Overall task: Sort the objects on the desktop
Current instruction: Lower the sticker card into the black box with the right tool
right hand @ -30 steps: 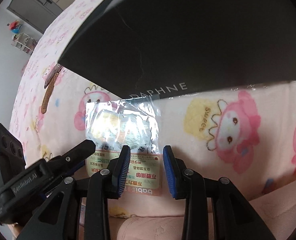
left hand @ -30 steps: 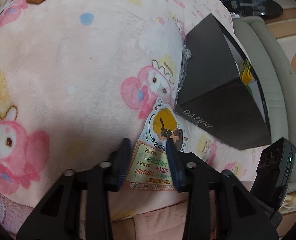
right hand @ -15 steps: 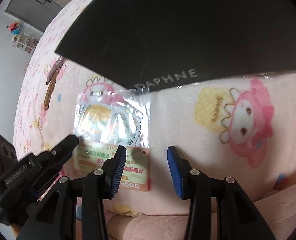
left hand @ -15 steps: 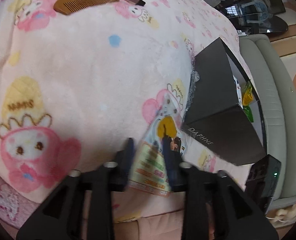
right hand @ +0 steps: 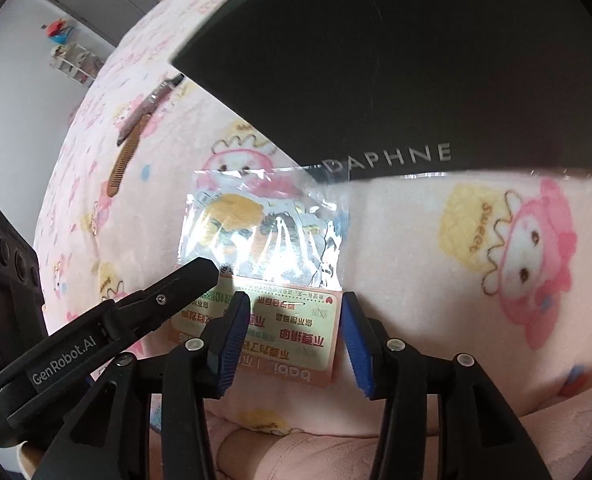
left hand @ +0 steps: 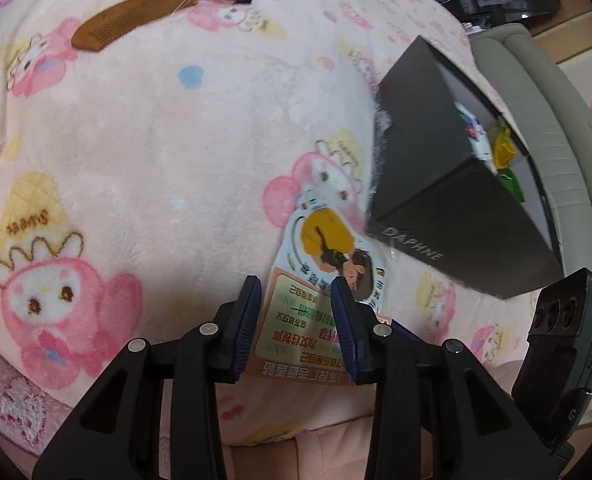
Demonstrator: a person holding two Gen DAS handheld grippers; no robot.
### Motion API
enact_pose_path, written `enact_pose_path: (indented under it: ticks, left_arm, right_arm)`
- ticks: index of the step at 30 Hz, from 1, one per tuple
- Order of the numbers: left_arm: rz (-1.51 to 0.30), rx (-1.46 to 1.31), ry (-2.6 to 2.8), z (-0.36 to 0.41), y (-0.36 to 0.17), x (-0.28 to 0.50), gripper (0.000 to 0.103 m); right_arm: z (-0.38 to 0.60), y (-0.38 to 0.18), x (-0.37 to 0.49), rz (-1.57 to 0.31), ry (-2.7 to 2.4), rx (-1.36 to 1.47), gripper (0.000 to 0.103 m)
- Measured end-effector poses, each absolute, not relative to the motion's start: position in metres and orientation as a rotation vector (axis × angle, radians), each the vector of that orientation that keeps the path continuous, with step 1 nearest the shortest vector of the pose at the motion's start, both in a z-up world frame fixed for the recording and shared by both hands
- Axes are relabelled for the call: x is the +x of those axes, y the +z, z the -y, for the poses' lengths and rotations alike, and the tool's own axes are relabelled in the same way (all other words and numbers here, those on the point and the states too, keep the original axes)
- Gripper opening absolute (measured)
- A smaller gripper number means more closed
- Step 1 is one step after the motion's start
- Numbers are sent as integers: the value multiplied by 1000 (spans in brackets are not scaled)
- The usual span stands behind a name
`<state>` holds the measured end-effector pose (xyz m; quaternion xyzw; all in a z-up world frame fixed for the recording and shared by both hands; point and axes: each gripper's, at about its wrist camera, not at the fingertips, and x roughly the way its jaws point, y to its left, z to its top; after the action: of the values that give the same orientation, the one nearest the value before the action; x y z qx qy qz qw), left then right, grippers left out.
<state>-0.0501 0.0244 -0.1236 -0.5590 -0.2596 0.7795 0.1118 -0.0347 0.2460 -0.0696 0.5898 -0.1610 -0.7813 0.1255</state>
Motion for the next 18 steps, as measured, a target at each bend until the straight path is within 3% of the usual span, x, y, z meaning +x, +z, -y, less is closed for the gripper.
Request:
enact_pose_path:
  ticks: [5,18]
  left_arm:
    - [731,-1567,2309,-21,-91,-39,27]
    - [652,-1287,2311,-60,19,-44,26]
  right_arm:
    - [-257,-39,-22,436,-2342,1570,42]
    - [-271,41,-38,517,-2450,1155,42]
